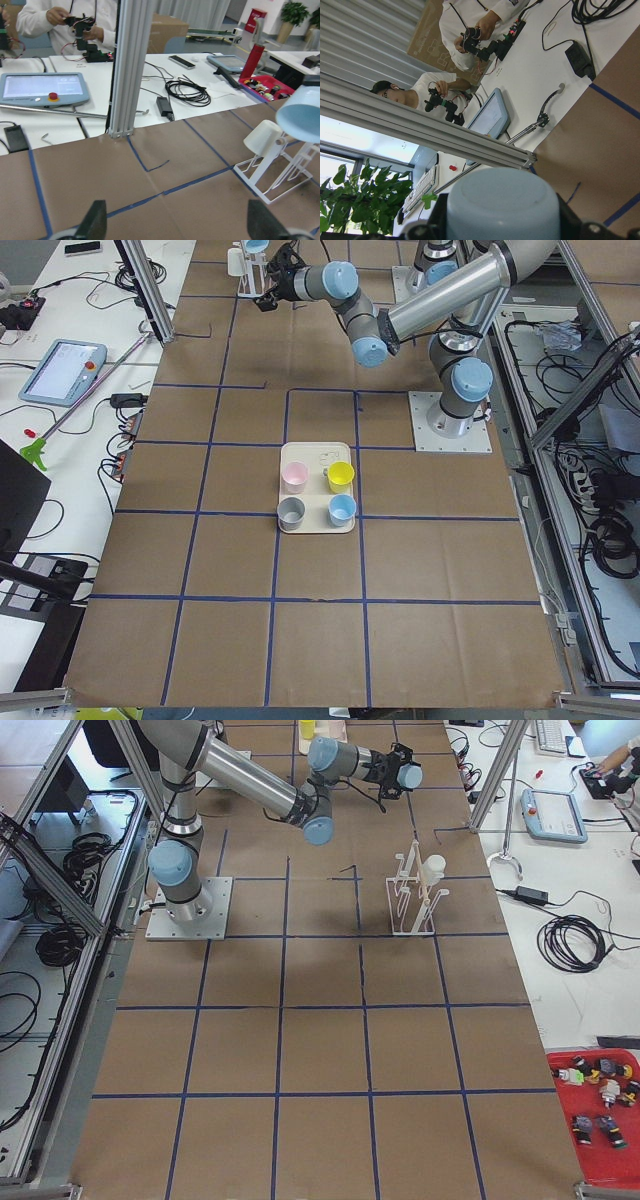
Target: Transfer IKEA cup to right arm and place on rack
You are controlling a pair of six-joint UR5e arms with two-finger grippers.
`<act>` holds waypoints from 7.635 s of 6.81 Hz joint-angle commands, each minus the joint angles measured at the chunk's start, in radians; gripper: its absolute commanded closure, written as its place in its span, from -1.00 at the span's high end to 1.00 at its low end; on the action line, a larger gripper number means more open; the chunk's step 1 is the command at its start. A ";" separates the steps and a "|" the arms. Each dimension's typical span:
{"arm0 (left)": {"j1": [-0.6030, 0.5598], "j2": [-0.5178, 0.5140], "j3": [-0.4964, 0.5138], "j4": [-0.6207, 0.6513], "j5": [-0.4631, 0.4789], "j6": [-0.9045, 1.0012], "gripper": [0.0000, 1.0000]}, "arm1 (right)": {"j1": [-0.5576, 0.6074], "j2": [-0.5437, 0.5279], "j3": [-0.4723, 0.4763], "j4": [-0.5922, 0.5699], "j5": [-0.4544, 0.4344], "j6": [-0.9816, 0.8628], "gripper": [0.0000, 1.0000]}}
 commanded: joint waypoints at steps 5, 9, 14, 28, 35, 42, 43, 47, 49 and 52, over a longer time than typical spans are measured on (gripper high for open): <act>-0.127 0.006 0.404 -1.103 0.509 -0.248 0.99 | -0.257 0.073 -0.075 -0.044 -0.044 -0.875 -0.83; -0.136 0.014 0.402 -1.094 0.549 -0.236 0.99 | -0.334 0.230 -0.134 -0.218 0.046 -1.011 -0.84; -0.160 0.016 0.402 -1.086 0.543 -0.241 0.99 | -0.340 0.358 -0.179 -0.266 0.046 -1.012 -0.84; -0.168 0.026 0.398 -1.074 0.549 -0.210 0.99 | -0.281 -0.039 -0.135 0.571 0.022 -1.004 1.00; -0.168 0.026 0.398 -1.074 0.548 -0.217 0.99 | -0.137 -0.260 -0.213 1.350 -0.078 -0.962 1.00; -0.170 0.028 0.398 -1.074 0.548 -0.218 0.99 | 0.046 -0.343 -0.295 1.731 -0.184 -0.794 1.00; -0.170 0.028 0.398 -1.074 0.548 -0.216 0.99 | 0.046 -0.339 -0.295 1.731 -0.190 -0.796 1.00; -0.170 0.028 0.398 -1.074 0.548 -0.216 0.99 | 0.046 -0.331 -0.290 1.733 -0.179 -0.802 1.00; -0.170 0.028 0.398 -1.074 0.548 -0.216 0.99 | 0.046 -0.333 -0.287 1.733 -0.185 -0.826 1.00; -0.170 0.028 0.398 -1.074 0.548 -0.216 0.99 | 0.046 -0.331 -0.285 1.731 -0.189 -0.826 1.00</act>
